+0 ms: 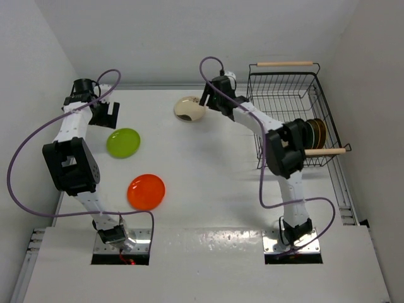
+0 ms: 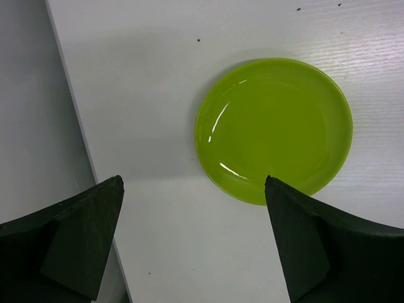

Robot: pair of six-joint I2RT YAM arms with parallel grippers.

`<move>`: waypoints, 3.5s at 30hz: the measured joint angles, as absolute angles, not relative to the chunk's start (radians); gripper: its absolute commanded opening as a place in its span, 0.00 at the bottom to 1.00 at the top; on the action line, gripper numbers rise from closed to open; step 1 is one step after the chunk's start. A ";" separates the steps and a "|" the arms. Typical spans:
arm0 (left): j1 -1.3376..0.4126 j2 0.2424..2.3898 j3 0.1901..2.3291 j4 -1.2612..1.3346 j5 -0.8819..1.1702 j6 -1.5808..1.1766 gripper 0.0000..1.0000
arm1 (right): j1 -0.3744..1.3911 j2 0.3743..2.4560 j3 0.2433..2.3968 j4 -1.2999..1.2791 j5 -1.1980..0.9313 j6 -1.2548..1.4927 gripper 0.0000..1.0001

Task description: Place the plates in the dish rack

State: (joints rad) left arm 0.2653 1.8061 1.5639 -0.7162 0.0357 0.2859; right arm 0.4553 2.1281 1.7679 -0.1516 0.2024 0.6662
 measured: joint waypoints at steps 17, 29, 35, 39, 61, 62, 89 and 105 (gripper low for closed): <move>0.303 1.806 1.549 -0.720 0.041 0.279 0.99 | 0.473 2.526 1.962 -0.113 0.302 1.304 0.48; 0.340 1.813 1.555 -0.728 0.041 0.279 0.99 | 0.466 2.618 2.035 -0.067 0.250 1.488 0.00; 0.349 1.818 1.563 -0.733 0.041 0.279 0.99 | 0.463 2.599 1.991 0.021 0.184 1.259 0.00; 0.352 1.819 1.566 -0.735 0.046 0.279 0.99 | 0.468 2.485 1.914 0.019 0.168 0.970 0.00; 0.323 1.802 1.575 -0.751 0.076 0.281 0.99 | 0.436 1.572 1.616 -0.523 0.841 -0.367 0.00; 0.319 1.796 1.575 -0.751 0.078 0.281 0.99 | 0.435 1.576 1.581 -0.558 0.867 -0.367 0.00; 0.313 1.732 1.546 -0.754 0.078 0.310 0.99 | 0.263 1.693 1.242 -0.562 0.746 -0.020 0.29; 0.314 1.732 1.505 -0.754 0.053 0.339 0.99 | 0.285 1.522 1.380 -0.490 0.476 0.109 0.21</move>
